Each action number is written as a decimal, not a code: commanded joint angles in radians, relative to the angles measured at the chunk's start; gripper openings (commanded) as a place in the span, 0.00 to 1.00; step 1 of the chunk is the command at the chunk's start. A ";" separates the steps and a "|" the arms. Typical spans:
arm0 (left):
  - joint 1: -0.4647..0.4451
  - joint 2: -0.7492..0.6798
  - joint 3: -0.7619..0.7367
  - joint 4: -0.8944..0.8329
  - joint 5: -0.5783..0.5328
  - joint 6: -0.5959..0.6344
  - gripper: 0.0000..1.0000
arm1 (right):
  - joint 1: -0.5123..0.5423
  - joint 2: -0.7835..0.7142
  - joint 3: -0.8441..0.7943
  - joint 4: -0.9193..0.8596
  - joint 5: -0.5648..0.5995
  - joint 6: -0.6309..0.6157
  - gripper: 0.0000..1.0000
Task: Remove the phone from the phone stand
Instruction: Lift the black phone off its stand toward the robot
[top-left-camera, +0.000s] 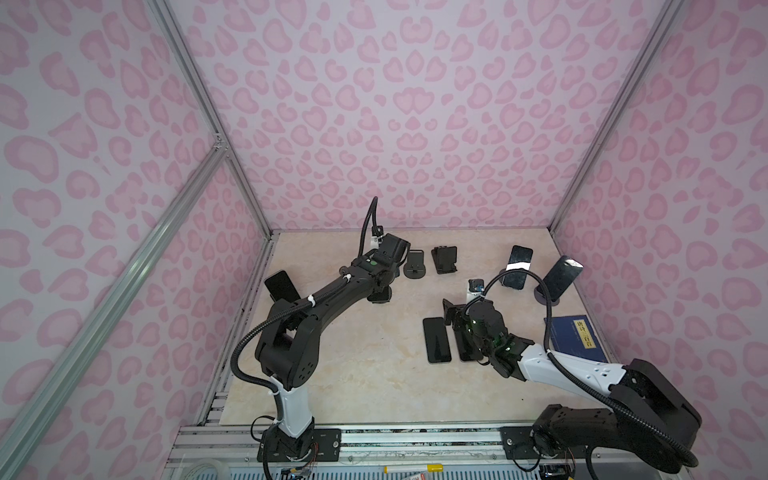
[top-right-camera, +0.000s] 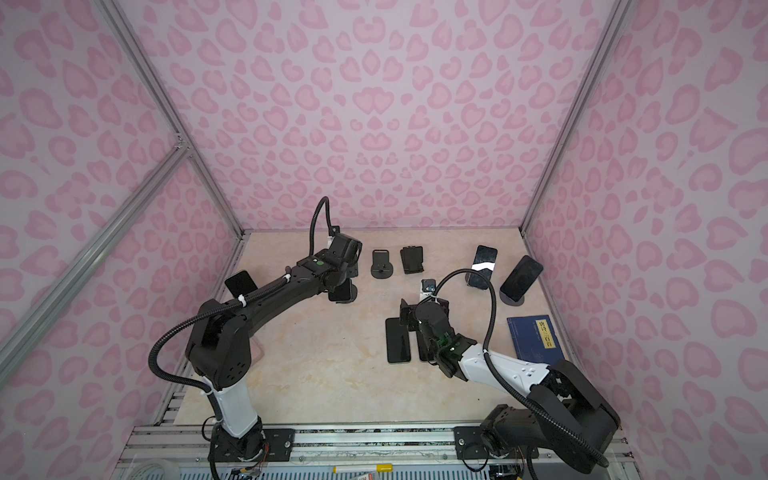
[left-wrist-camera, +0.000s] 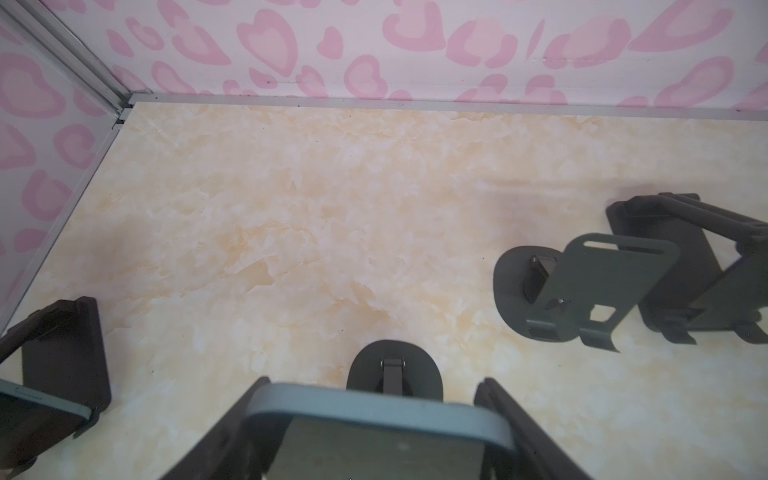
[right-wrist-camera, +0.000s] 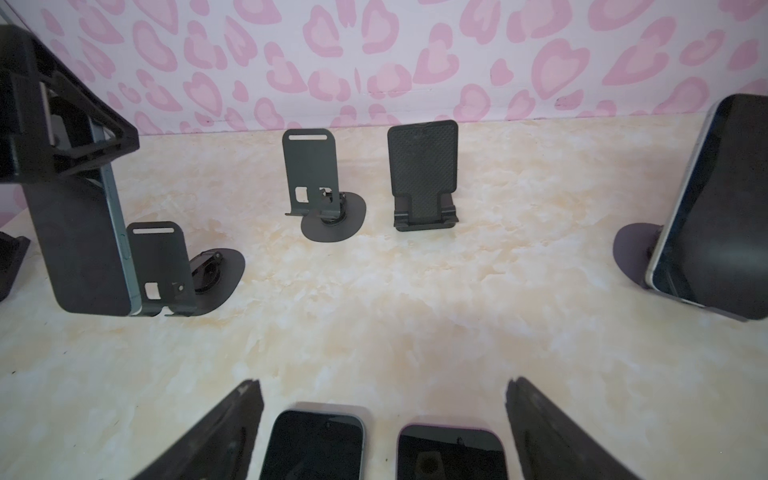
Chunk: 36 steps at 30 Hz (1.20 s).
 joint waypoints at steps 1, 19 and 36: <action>-0.011 -0.058 -0.019 0.002 -0.003 0.016 0.67 | 0.004 0.025 0.010 0.043 -0.098 -0.008 0.94; -0.095 -0.288 -0.275 -0.047 0.147 -0.186 0.64 | -0.077 0.014 -0.100 0.326 -0.427 0.168 0.96; -0.147 -0.273 -0.335 -0.119 0.269 -0.263 0.63 | -0.155 0.046 -0.155 0.445 -0.477 0.305 0.95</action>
